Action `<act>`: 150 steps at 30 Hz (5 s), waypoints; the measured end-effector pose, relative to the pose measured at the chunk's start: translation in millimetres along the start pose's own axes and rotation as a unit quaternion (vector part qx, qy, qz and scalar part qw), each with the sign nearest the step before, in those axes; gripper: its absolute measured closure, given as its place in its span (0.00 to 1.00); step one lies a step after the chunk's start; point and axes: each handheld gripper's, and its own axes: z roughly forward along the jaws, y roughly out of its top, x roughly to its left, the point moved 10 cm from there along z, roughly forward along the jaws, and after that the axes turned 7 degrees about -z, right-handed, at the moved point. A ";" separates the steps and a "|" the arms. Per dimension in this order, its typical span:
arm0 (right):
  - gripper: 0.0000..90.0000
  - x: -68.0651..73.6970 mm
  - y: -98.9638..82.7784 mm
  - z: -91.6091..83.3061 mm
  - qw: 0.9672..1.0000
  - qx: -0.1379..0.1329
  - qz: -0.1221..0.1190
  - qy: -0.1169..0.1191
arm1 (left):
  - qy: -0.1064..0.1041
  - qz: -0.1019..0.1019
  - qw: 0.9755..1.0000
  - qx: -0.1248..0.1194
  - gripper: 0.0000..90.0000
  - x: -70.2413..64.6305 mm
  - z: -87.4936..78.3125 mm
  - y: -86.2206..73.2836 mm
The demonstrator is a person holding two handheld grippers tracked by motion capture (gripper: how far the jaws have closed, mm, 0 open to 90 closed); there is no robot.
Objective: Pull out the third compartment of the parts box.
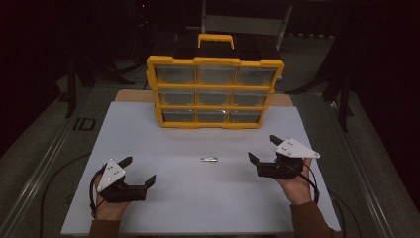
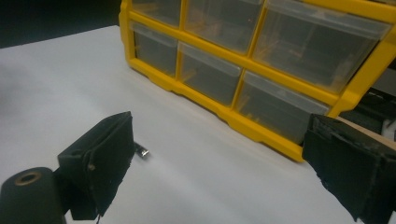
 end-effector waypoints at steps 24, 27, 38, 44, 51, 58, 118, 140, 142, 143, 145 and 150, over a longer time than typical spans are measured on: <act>0.10 -30.7 40.9 24.5 1.000 0.000 -0.008 -0.023 | 0.001 -0.001 1.000 0.002 0.00 0.0 1.6 -2.1; 0.10 -34.3 45.9 27.7 1.000 -0.001 -0.010 -0.027 | 0.001 -0.003 1.000 0.001 0.00 -0.1 1.8 -2.3; 0.10 -51.6 66.2 48.9 0.998 0.004 -0.036 -0.055 | 0.000 -0.002 1.000 0.001 0.00 -0.2 1.8 -2.5; 0.10 -60.4 76.2 58.7 0.997 -0.011 -0.042 -0.064 | -0.002 -0.004 1.000 0.001 0.00 0.0 1.7 -2.5; 0.10 -69.9 80.3 67.1 0.996 -0.007 -0.043 -0.072 | -0.001 -0.002 1.000 0.002 0.00 -0.4 2.3 -3.1; 0.10 -79.7 83.6 73.7 0.996 -0.006 -0.044 -0.081 | -0.001 -0.002 1.000 0.002 0.00 -0.4 2.2 -3.2; 0.13 -106.2 101.0 97.5 0.912 0.112 -0.328 -0.217 | -0.010 -0.002 1.000 0.008 0.00 -3.2 4.3 -5.5; 0.18 -129.0 120.9 93.2 0.832 0.127 -0.454 -0.293 | -0.010 -0.002 1.000 0.012 0.00 -2.9 4.6 -6.6; 0.19 -130.9 122.8 93.9 0.823 0.130 -0.466 -0.297 | -0.010 -0.002 1.000 0.012 0.00 -2.8 4.6 -6.6; 0.21 -131.6 123.8 93.9 0.820 0.131 -0.470 -0.300 | -0.009 -0.002 1.000 0.012 0.00 -2.7 4.6 -6.6; 0.23 -132.3 125.7 94.0 0.813 0.133 -0.481 -0.301 | -0.009 -0.002 1.000 0.013 0.00 -2.5 4.8 -6.9; 0.30 -133.9 129.2 94.1 0.799 0.135 -0.496 -0.311 | -0.010 -0.002 1.000 0.013 0.00 -2.6 4.5 -6.9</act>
